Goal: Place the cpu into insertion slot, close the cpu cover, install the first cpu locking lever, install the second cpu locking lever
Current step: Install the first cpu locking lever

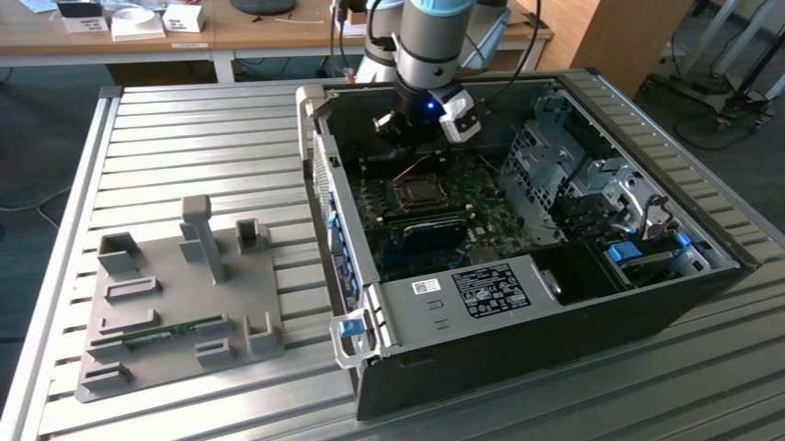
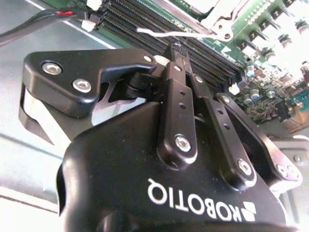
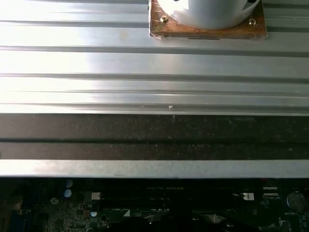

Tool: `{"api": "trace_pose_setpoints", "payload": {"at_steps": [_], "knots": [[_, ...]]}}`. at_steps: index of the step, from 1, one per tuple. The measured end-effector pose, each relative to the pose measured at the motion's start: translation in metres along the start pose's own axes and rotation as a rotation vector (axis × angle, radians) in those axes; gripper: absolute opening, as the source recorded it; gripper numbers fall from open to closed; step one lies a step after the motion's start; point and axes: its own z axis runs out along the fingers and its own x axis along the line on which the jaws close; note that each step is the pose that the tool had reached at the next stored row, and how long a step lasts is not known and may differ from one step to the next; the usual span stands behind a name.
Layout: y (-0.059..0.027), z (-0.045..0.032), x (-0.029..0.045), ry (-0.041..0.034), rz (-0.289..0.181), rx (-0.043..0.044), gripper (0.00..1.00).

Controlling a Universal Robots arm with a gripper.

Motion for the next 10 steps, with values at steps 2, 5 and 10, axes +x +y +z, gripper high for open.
{"api": "trace_pose_setpoints", "payload": {"at_steps": [2,5,10], "knots": [[0.0005,-0.0022,-0.0002,0.0,0.0,0.0,0.11],[0.0007,-0.0029,-0.0003,-0.0001,0.0,0.0003,0.11],[-0.0001,-0.0032,-0.0008,0.0002,0.0,0.0002,0.11]]}}
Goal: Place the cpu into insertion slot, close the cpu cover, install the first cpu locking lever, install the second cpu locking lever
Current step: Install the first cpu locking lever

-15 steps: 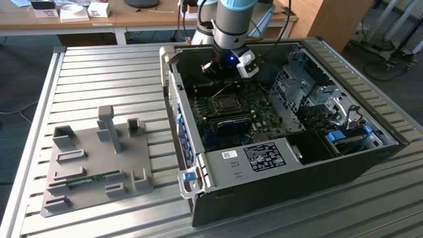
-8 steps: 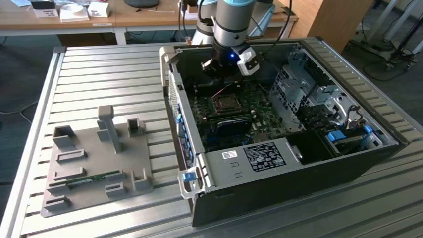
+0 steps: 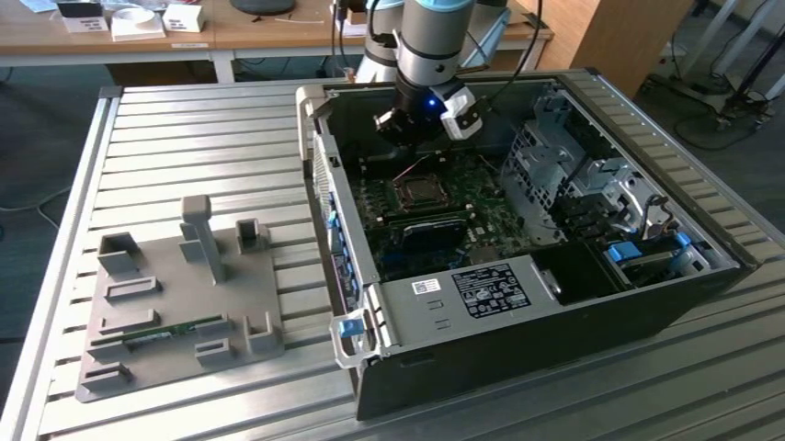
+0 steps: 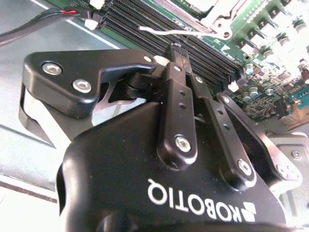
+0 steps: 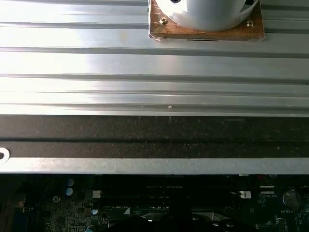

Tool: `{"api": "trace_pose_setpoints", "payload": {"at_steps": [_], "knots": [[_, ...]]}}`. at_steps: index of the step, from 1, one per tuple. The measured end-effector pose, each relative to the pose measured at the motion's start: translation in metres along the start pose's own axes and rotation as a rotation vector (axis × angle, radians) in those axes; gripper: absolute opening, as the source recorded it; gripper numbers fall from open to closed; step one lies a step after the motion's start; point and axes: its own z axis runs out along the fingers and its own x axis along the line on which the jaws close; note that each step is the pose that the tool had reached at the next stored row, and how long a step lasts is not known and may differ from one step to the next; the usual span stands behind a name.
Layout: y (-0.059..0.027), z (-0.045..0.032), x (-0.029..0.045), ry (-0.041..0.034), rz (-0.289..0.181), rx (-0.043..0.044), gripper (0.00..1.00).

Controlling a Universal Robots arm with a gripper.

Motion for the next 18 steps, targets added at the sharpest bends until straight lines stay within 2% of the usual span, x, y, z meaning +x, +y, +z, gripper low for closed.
{"api": "trace_pose_setpoints", "payload": {"at_steps": [2,3,18], "knots": [[-0.0001,0.0,0.0,-0.0001,0.001,-0.0116,0.11],[-0.0003,0.0,-0.0002,-0.0002,0.001,-0.013,0.11],[-0.0053,-0.0008,-0.0033,-0.0002,0.001,-0.0134,0.11]]}}
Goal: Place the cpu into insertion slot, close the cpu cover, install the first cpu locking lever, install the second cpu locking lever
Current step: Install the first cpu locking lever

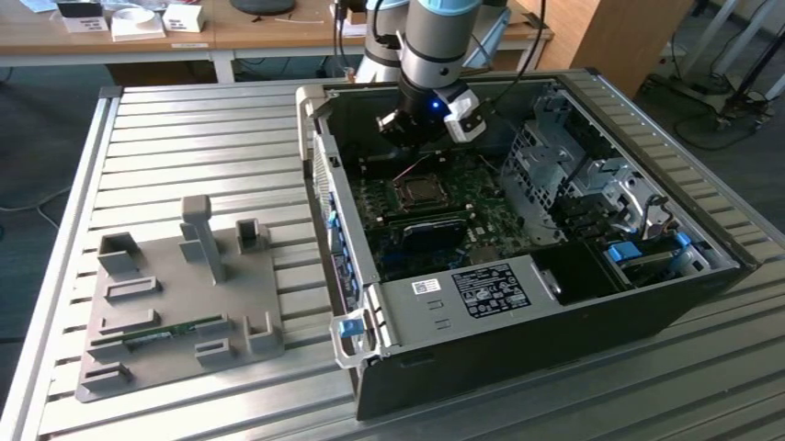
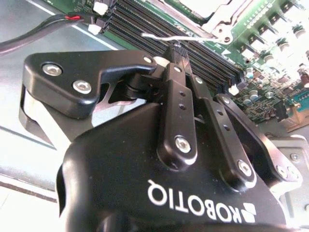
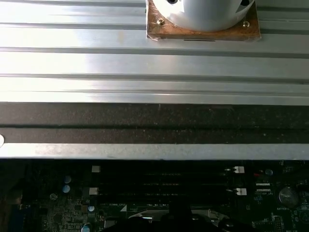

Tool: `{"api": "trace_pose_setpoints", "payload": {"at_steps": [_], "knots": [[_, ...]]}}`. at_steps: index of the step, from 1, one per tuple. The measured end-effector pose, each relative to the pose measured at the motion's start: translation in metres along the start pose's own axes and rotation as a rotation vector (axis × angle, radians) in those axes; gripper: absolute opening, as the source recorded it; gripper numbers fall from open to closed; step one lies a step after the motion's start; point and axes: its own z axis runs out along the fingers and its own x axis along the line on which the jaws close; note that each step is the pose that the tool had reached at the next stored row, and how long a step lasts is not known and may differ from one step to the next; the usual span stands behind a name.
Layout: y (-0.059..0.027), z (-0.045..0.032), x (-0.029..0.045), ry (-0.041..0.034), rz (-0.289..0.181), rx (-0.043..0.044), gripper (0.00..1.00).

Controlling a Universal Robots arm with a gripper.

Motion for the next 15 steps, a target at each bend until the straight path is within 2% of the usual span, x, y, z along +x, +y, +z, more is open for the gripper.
{"api": "trace_pose_setpoints", "payload": {"at_steps": [15], "knots": [[-0.0005,0.0017,-0.0014,0.0,0.0,-0.0001,0.11]]}}
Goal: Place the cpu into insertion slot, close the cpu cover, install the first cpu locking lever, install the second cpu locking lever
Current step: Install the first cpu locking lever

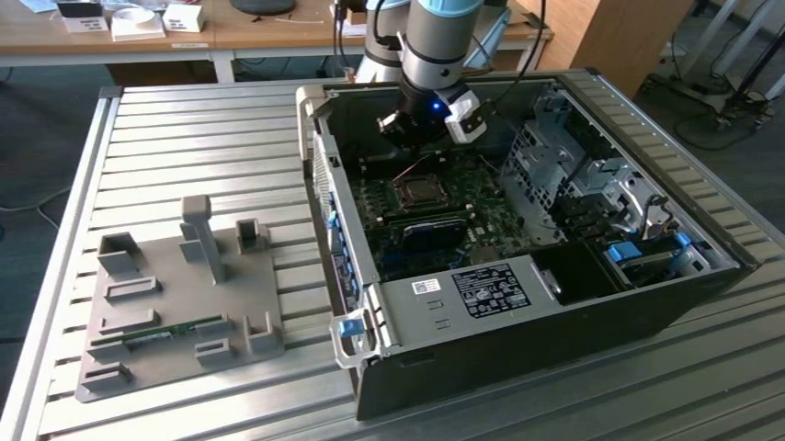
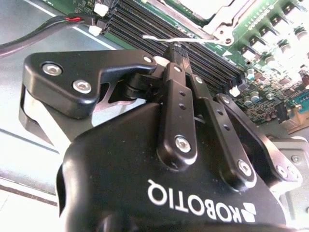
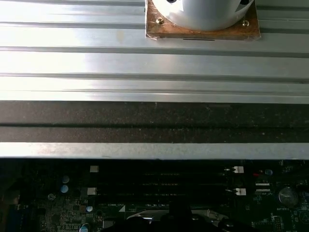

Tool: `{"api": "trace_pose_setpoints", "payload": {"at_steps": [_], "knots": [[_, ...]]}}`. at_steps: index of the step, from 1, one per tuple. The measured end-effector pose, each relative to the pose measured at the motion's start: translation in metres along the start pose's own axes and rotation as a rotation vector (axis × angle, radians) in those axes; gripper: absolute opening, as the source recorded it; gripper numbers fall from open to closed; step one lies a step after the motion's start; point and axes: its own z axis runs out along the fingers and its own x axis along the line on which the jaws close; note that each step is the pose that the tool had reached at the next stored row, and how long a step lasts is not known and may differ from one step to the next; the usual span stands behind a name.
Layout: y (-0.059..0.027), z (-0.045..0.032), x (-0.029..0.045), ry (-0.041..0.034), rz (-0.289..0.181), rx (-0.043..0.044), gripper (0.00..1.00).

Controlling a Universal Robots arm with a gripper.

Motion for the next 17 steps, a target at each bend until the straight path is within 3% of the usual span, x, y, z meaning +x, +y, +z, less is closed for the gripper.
{"api": "trace_pose_setpoints", "payload": {"at_steps": [17], "knots": [[-0.0006,0.0024,-0.0005,0.0001,0.0,0.0006,0.11]]}}
